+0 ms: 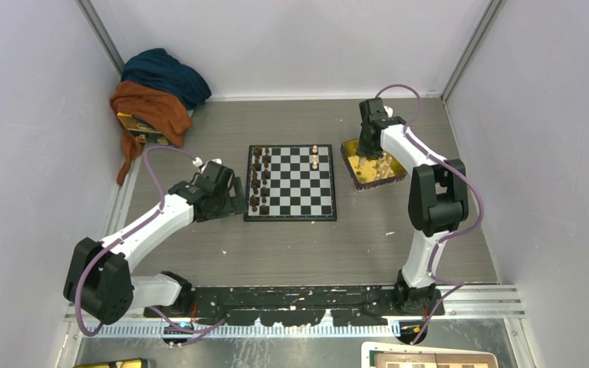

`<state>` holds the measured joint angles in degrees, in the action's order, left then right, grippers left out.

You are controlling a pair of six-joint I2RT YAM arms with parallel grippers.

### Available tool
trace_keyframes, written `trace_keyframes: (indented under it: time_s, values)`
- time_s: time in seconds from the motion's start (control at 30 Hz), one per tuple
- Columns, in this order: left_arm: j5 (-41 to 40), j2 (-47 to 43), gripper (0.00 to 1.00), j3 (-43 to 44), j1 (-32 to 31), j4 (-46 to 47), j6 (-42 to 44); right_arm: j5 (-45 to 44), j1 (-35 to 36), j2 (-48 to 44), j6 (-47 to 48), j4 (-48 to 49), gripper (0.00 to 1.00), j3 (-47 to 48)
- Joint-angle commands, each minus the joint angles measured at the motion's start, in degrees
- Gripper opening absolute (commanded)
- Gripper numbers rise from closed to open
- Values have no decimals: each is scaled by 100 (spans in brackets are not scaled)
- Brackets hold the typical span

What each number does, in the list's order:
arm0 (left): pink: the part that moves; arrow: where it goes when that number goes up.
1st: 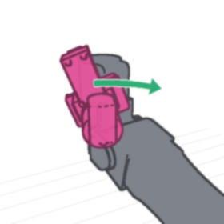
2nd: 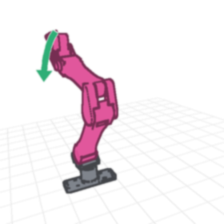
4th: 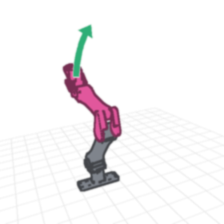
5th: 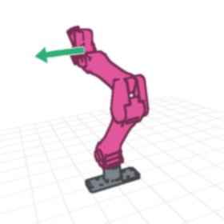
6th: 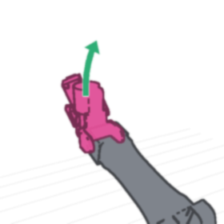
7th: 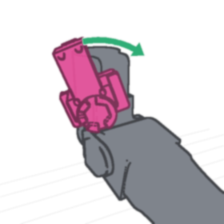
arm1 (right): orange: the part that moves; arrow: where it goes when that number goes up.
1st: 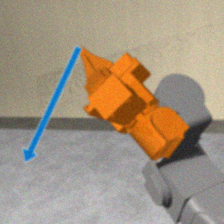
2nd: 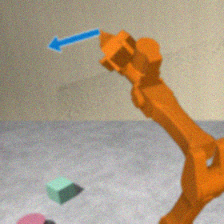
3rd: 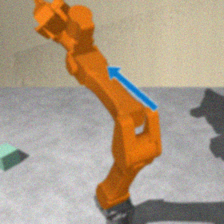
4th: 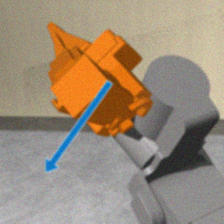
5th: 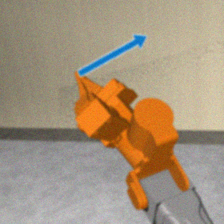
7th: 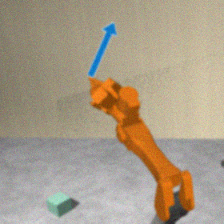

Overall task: Set up the chess pieces on the board
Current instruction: Pick up the chess piece from the storage box, then place the chess piece on the chessboard.

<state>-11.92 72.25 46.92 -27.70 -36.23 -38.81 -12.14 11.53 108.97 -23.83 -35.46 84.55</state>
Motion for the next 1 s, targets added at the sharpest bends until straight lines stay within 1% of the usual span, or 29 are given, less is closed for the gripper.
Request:
trace_keyframes:
  time_s: [0.0,0.2,0.43,0.73,0.97]
  values:
    - [-21,-242,100,51,11,124,-80,-126,102,-704,130,-138,1,355]
    - [31,-294,100,-23,11,165,-140,-153,433,-1014,232,-579,1,696]
    - [59,-358,100,-68,11,186,-180,-101,958,-1057,265,-1035,1,870]
    - [85,-404,100,-112,11,184,-189,14,1556,-793,192,-1131,1,826]
    - [85,-370,100,-104,11,185,-180,151,1674,-508,133,-1068,1,761]
